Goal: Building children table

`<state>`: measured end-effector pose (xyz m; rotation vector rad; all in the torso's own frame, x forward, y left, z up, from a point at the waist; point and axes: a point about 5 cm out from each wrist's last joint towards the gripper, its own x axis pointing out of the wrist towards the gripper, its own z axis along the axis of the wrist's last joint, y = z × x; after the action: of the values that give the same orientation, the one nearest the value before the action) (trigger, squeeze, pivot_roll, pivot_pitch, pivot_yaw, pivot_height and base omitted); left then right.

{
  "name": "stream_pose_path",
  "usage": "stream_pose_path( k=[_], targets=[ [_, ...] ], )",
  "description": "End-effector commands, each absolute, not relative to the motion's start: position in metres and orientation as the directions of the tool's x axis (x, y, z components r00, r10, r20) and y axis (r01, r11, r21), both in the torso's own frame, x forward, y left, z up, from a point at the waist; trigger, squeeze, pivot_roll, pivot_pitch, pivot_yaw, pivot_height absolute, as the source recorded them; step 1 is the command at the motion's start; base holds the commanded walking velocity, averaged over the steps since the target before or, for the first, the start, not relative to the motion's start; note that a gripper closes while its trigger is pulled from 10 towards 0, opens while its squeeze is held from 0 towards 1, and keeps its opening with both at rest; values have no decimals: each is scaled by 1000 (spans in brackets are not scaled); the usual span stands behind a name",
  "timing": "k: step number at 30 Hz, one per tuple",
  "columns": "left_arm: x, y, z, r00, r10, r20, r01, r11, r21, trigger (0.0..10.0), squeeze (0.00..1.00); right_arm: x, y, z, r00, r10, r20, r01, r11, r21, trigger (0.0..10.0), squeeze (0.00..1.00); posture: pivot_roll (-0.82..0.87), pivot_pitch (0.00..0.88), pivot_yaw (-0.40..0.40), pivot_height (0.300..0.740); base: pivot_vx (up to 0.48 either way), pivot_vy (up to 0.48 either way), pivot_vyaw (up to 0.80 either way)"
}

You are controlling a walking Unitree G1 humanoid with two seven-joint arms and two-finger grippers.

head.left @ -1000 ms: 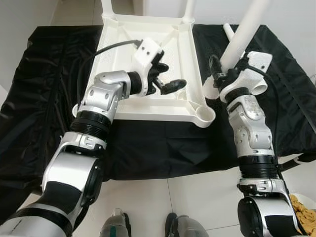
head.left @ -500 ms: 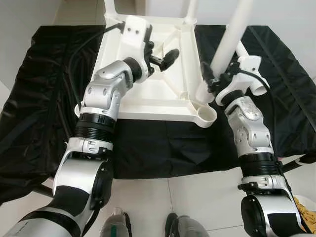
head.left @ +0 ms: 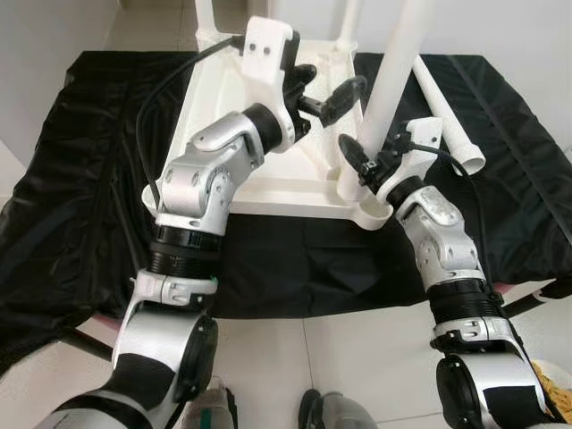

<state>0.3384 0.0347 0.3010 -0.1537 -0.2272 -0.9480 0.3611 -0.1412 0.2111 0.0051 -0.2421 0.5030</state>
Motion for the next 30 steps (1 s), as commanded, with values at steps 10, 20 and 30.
stream_pose_path(
  k=[10, 20, 30],
  targets=[
    [325, 26, 298, 387, -903, 186, 913, 403, 58, 10000, 0, 351, -131, 210, 717, 677, 168, -659, 736, -157, 10000, 0, 92, 27, -36, 740, 0, 0, 0],
    [325, 28, 310, 317, -937, 143, 938, 332, 97, 10000, 0, 340, -132, 211, 558, 827, 69, -799, 558, -226, 10000, 0, 90, 20, -40, 740, 0, 0, 0],
    [315, 38, 325, 188, -965, 181, 980, 197, 37, 10000, 0, 334, -140, 208, 496, 868, 18, -843, 486, -232, 10000, 0, 91, 18, -39, 740, 0, 0, 0]
  ],
)
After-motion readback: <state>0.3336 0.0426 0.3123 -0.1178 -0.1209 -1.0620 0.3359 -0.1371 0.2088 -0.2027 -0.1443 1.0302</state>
